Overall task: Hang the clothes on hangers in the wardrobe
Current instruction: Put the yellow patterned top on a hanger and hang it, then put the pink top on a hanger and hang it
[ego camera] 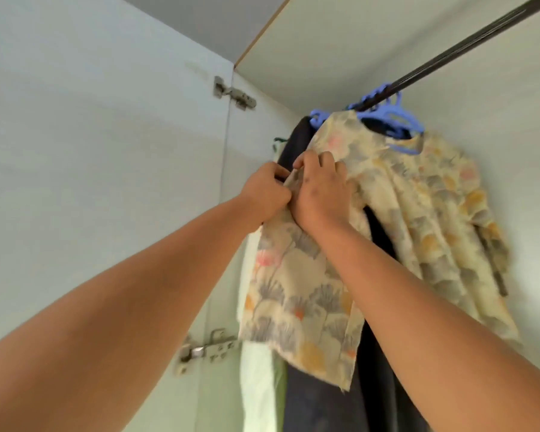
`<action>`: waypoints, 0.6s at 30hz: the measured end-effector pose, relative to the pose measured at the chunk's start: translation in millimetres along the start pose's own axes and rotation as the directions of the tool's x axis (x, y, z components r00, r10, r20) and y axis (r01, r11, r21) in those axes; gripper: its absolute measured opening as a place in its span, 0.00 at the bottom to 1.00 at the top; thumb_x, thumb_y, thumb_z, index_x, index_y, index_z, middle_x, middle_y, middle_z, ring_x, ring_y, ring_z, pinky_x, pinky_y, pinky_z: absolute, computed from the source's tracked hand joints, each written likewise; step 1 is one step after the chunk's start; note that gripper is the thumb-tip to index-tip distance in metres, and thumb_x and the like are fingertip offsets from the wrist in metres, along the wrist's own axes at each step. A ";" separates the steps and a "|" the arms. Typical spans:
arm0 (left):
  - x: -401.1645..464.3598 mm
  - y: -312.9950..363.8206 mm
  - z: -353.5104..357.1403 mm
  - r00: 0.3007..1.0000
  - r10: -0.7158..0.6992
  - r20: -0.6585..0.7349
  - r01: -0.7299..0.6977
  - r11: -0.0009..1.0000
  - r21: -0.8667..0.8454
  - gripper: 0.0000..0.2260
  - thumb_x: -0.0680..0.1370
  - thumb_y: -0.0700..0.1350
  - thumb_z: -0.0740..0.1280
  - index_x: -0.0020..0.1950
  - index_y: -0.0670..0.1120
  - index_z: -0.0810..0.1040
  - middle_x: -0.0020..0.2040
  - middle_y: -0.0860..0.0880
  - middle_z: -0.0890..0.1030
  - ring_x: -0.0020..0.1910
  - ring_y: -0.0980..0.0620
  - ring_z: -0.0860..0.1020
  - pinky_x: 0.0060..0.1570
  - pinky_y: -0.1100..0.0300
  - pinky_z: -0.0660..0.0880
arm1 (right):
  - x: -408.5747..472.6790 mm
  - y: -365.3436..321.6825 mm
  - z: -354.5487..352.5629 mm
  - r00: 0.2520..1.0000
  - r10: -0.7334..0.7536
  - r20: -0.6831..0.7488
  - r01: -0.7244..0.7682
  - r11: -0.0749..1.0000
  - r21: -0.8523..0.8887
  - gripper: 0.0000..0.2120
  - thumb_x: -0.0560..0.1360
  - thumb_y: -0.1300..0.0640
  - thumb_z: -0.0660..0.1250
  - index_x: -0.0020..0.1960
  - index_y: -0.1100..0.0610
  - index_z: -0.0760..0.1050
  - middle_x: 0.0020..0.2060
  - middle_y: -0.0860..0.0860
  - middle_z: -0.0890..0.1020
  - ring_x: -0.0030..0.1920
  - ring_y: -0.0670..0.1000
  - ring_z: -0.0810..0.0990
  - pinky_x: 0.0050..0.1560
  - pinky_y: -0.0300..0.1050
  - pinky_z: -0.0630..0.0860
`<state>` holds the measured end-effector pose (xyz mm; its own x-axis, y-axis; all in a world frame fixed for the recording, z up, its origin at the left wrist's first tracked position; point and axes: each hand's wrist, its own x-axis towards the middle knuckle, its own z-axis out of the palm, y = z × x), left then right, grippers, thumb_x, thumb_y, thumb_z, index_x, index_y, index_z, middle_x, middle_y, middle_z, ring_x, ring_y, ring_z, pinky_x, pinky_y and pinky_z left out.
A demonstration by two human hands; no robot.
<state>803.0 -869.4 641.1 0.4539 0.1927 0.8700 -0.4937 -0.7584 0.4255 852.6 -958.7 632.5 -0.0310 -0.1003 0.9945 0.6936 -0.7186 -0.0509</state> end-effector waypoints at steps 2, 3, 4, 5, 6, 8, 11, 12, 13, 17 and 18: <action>-28.6 -24.5 -18.2 0.995 -0.101 0.026 0.102 0.993 -0.056 0.06 0.77 0.46 0.67 0.53 0.49 0.76 0.48 0.46 0.82 0.48 0.45 0.81 0.44 0.55 0.79 | -24.1 -22.3 2.2 0.999 -0.025 0.047 0.025 1.000 -0.009 0.11 0.74 0.57 0.63 0.55 0.47 0.70 0.54 0.50 0.72 0.57 0.57 0.68 0.50 0.53 0.66; -44.8 -34.3 -29.5 0.987 -0.152 0.060 0.156 0.985 -0.077 0.06 0.77 0.43 0.66 0.53 0.48 0.77 0.48 0.45 0.83 0.46 0.46 0.82 0.44 0.55 0.81 | -36.8 -33.2 1.9 0.996 -0.053 0.069 0.052 0.999 0.010 0.12 0.73 0.58 0.64 0.55 0.48 0.70 0.54 0.50 0.72 0.58 0.57 0.68 0.51 0.53 0.67; -61.6 -44.0 -41.6 0.977 -0.195 0.092 0.202 0.976 -0.078 0.07 0.76 0.41 0.65 0.54 0.47 0.77 0.46 0.45 0.83 0.42 0.48 0.82 0.40 0.57 0.80 | -50.5 -43.8 2.4 0.992 -0.086 0.090 0.081 0.995 0.051 0.13 0.73 0.58 0.64 0.56 0.49 0.71 0.55 0.51 0.72 0.58 0.57 0.68 0.52 0.54 0.68; -78.4 -52.7 -53.9 0.969 -0.221 0.109 0.228 0.972 -0.057 0.08 0.76 0.40 0.64 0.55 0.47 0.77 0.44 0.47 0.83 0.39 0.50 0.82 0.35 0.61 0.77 | -65.0 -54.9 3.1 0.987 -0.116 0.110 0.104 0.988 0.109 0.13 0.73 0.59 0.65 0.56 0.50 0.71 0.55 0.52 0.73 0.58 0.57 0.68 0.52 0.53 0.69; -95.2 -62.0 -66.5 0.968 -0.230 0.102 0.233 0.972 -0.018 0.09 0.76 0.41 0.64 0.55 0.47 0.77 0.44 0.49 0.82 0.38 0.52 0.82 0.33 0.63 0.74 | -79.6 -67.3 4.8 0.982 -0.138 0.132 0.112 0.976 0.185 0.13 0.73 0.59 0.65 0.56 0.51 0.71 0.54 0.52 0.73 0.57 0.57 0.68 0.53 0.53 0.70; -129.4 -82.7 -94.0 0.976 -0.218 0.028 0.211 0.964 0.161 0.10 0.77 0.46 0.64 0.58 0.49 0.75 0.45 0.54 0.81 0.42 0.52 0.82 0.34 0.63 0.73 | -111.1 -99.2 10.0 0.973 -0.137 0.187 0.061 0.929 0.366 0.14 0.72 0.60 0.67 0.56 0.54 0.72 0.54 0.53 0.73 0.56 0.58 0.69 0.54 0.52 0.71; -185.7 -113.7 -148.1 0.982 -0.176 -0.073 0.188 0.843 0.504 0.13 0.78 0.50 0.62 0.62 0.52 0.71 0.52 0.57 0.79 0.51 0.52 0.78 0.42 0.60 0.74 | -160.6 -165.3 14.6 0.956 -0.112 0.271 -0.059 0.833 0.550 0.16 0.71 0.60 0.69 0.58 0.56 0.72 0.55 0.54 0.73 0.55 0.58 0.70 0.53 0.50 0.71; -204.6 -122.4 -170.2 0.985 -0.154 -0.081 0.172 0.784 0.597 0.15 0.78 0.50 0.61 0.64 0.52 0.70 0.56 0.56 0.78 0.55 0.52 0.77 0.46 0.59 0.74 | -176.5 -191.3 14.3 0.951 -0.108 0.288 -0.085 0.808 0.584 0.17 0.71 0.60 0.69 0.58 0.56 0.72 0.55 0.54 0.73 0.55 0.58 0.70 0.52 0.51 0.72; -223.6 -129.1 -193.9 0.987 -0.138 -0.080 0.155 0.717 0.679 0.16 0.78 0.50 0.61 0.66 0.51 0.68 0.59 0.54 0.77 0.58 0.51 0.76 0.49 0.58 0.74 | -192.0 -218.1 12.6 0.947 -0.106 0.304 -0.107 0.787 0.608 0.17 0.71 0.60 0.69 0.58 0.56 0.71 0.55 0.54 0.73 0.55 0.58 0.70 0.51 0.52 0.73; -303.5 -141.3 -305.2 0.980 -0.157 -0.122 0.181 0.448 0.876 0.21 0.79 0.50 0.62 0.71 0.47 0.65 0.64 0.48 0.75 0.63 0.46 0.72 0.55 0.52 0.73 | -255.1 -337.2 -5.9 0.920 -0.103 0.379 -0.201 0.706 0.679 0.16 0.72 0.59 0.68 0.59 0.56 0.71 0.55 0.54 0.74 0.55 0.57 0.71 0.49 0.51 0.73; -326.1 -141.0 -335.1 0.977 -0.160 -0.144 0.196 0.391 0.899 0.22 0.78 0.50 0.63 0.71 0.47 0.65 0.63 0.47 0.75 0.62 0.46 0.72 0.55 0.51 0.72 | -272.9 -369.7 -14.0 0.907 -0.100 0.409 -0.240 0.675 0.697 0.16 0.72 0.59 0.67 0.59 0.56 0.71 0.55 0.54 0.74 0.55 0.57 0.71 0.49 0.52 0.73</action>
<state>476.0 -616.6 380.9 0.4158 0.3990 0.8172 0.5632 -0.8185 0.1131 594.6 -675.3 378.7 0.1972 0.2625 0.9446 0.9776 0.0190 -0.2094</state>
